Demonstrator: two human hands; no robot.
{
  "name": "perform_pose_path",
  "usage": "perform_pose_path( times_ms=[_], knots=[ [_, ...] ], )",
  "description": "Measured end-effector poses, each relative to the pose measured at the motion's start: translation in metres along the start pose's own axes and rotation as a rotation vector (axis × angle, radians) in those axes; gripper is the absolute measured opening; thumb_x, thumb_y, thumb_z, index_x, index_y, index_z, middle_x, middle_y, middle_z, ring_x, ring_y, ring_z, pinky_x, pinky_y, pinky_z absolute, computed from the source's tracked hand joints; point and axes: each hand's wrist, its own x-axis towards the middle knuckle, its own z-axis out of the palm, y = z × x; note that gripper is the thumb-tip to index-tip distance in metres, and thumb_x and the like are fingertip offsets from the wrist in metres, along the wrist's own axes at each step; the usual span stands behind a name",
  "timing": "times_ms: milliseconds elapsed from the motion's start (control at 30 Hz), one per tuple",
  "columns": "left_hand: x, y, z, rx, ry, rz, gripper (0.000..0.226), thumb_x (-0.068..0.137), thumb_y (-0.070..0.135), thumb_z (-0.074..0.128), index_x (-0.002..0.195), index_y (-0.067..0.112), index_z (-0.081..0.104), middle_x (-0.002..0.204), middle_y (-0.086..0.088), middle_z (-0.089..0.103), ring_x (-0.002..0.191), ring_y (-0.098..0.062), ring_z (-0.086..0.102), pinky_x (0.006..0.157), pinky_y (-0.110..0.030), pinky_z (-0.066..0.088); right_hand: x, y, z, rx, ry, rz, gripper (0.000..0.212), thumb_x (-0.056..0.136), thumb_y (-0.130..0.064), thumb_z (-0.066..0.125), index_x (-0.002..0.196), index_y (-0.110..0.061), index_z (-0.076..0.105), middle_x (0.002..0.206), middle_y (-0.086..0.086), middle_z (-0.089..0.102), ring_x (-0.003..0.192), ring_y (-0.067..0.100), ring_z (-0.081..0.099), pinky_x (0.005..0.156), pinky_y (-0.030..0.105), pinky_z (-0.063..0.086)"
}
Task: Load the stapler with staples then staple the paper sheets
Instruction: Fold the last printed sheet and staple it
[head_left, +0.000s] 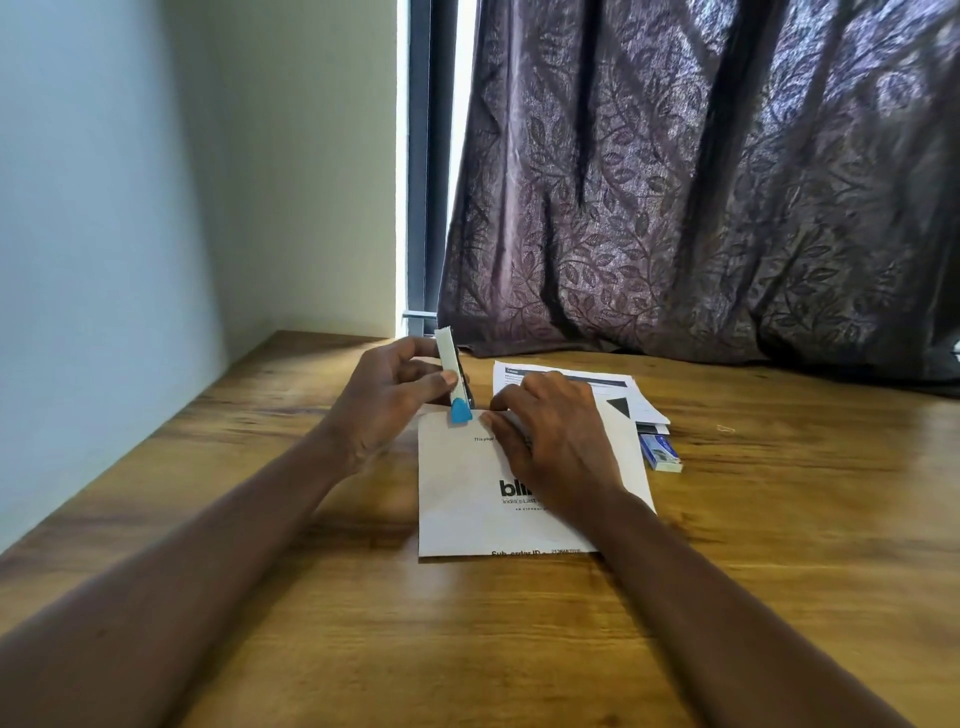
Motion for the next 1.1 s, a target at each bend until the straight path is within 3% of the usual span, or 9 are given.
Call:
perform_pose_path(
  times_ms=[233, 367, 533, 700, 900, 1000, 1100],
  knots=[
    [0.002, -0.004, -0.005, -0.101, -0.073, -0.062, 0.023, 0.097, 0.006, 0.062, 0.12, 0.01, 0.062, 0.107, -0.01, 0.077, 0.102, -0.025, 0.075, 0.096, -0.037, 0.058, -0.001, -0.001, -0.001, -0.001, 0.054, -0.036, 0.023, 0.102, -0.042, 0.05, 0.098, -0.024, 0.063, 0.09, -0.001, 0.058, 0.087, 0.017, 0.048, 0.078, 0.037, 0.041],
    [0.001, -0.006, -0.002, -0.07, -0.107, -0.073, 0.02, 0.097, 0.012, 0.064, 0.116, 0.019, 0.062, 0.092, 0.005, 0.08, 0.094, -0.018, 0.076, 0.076, -0.025, 0.061, -0.001, -0.001, 0.0, -0.005, 0.044, -0.036, 0.022, 0.102, -0.042, 0.05, 0.099, -0.025, 0.064, 0.091, -0.002, 0.058, 0.088, 0.016, 0.047, 0.079, 0.036, 0.041],
    [0.002, -0.004, 0.0, -0.038, -0.102, -0.091, 0.026, 0.095, 0.018, 0.067, 0.12, 0.02, 0.061, 0.103, 0.004, 0.079, 0.097, -0.018, 0.075, 0.073, -0.025, 0.062, -0.001, 0.0, -0.001, 0.015, 0.048, -0.037, 0.023, 0.102, -0.041, 0.05, 0.098, -0.023, 0.064, 0.091, -0.001, 0.057, 0.088, 0.017, 0.048, 0.079, 0.038, 0.042],
    [0.003, -0.001, 0.001, -0.023, -0.084, -0.103, 0.021, 0.095, 0.014, 0.068, 0.114, 0.022, 0.063, 0.099, 0.006, 0.078, 0.094, -0.014, 0.075, 0.071, -0.023, 0.062, 0.0, -0.001, -0.003, 0.037, 0.019, -0.004, 0.024, 0.103, -0.039, 0.047, 0.101, -0.022, 0.064, 0.094, 0.0, 0.063, 0.091, 0.02, 0.052, 0.084, 0.044, 0.046],
    [0.002, 0.002, 0.003, 0.053, -0.103, -0.072, 0.029, 0.095, 0.009, 0.066, 0.123, 0.018, 0.063, 0.109, 0.006, 0.076, 0.101, -0.015, 0.074, 0.092, -0.033, 0.059, -0.001, -0.007, -0.01, 0.082, -0.074, 0.023, 0.042, 0.098, -0.058, 0.043, 0.115, -0.026, 0.066, 0.108, -0.004, 0.069, 0.106, 0.016, 0.052, 0.103, 0.042, 0.034],
    [-0.001, 0.002, 0.007, 0.079, -0.133, -0.074, 0.026, 0.095, 0.006, 0.065, 0.111, 0.027, 0.064, 0.111, 0.004, 0.075, 0.106, -0.018, 0.072, 0.097, -0.037, 0.057, -0.002, -0.008, -0.008, 0.126, -0.116, 0.025, 0.04, 0.095, -0.057, 0.053, 0.116, -0.025, 0.063, 0.107, -0.001, 0.067, 0.105, 0.015, 0.049, 0.104, 0.038, 0.03],
    [-0.003, 0.0, 0.008, 0.115, -0.156, -0.075, 0.033, 0.095, 0.003, 0.065, 0.124, 0.017, 0.064, 0.116, 0.0, 0.074, 0.112, -0.019, 0.071, 0.102, -0.039, 0.055, -0.001, -0.007, -0.005, 0.19, -0.159, 0.048, 0.039, 0.091, -0.058, 0.059, 0.116, -0.027, 0.059, 0.108, -0.005, 0.065, 0.103, 0.014, 0.05, 0.101, 0.038, 0.035]
  ],
)
